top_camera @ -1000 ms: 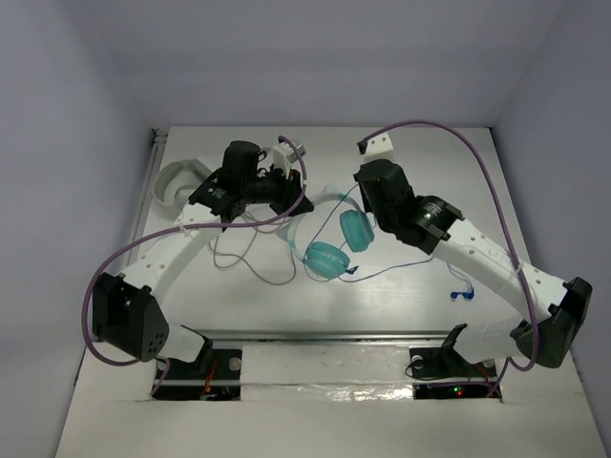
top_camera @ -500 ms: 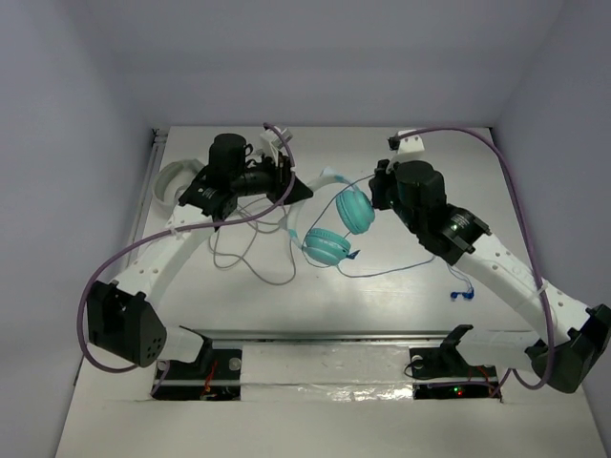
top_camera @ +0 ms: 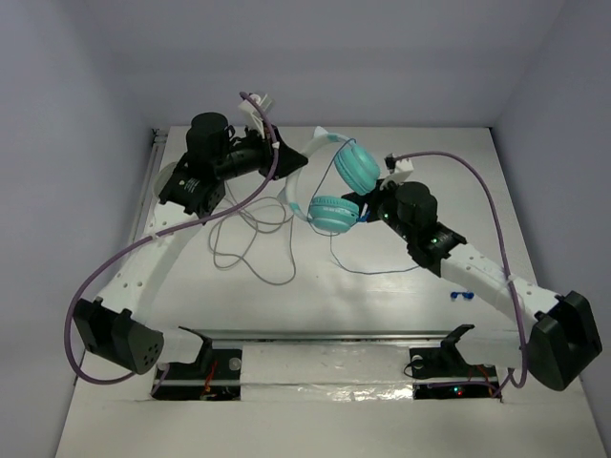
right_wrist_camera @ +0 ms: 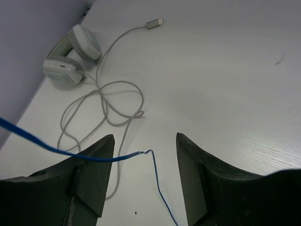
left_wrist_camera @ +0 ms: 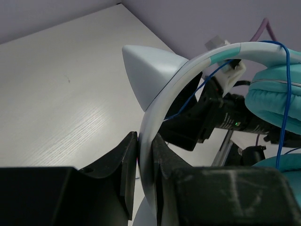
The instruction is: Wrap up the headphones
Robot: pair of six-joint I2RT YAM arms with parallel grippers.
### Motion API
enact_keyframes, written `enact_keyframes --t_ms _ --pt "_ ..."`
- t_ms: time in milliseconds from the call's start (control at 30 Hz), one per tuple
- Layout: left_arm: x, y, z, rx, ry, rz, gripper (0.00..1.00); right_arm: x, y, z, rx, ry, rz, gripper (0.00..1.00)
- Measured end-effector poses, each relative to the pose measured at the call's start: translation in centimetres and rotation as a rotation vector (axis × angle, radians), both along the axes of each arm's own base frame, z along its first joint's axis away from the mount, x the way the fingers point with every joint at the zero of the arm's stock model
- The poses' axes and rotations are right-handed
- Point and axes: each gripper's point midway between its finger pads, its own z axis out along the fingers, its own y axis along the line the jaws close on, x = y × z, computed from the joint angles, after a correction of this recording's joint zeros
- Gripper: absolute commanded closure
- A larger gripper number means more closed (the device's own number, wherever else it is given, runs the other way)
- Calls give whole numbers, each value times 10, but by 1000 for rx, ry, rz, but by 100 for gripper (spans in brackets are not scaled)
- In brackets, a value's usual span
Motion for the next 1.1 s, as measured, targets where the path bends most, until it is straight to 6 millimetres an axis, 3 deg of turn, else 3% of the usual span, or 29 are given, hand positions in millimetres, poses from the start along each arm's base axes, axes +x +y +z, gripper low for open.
enact_keyframes --t_ms 167,400,533,700,1000,1067,1100 --pt "7 9 7 8 15 69 100 11 19 -37 25 39 39 29" --pt "15 18 20 5 23 149 100 13 35 -84 45 107 88 30" --pt "17 21 32 -17 15 180 100 8 39 -110 74 139 105 37" --pt "20 23 46 -44 12 210 100 8 43 -158 56 237 99 38" --pt "33 30 73 -93 6 267 100 0 34 -177 80 285 59 40" --pt "35 30 78 -103 3 273 100 -1 30 -182 71 295 38 52" --pt "37 31 79 -105 4 279 100 0 29 -182 67 293 35 53"
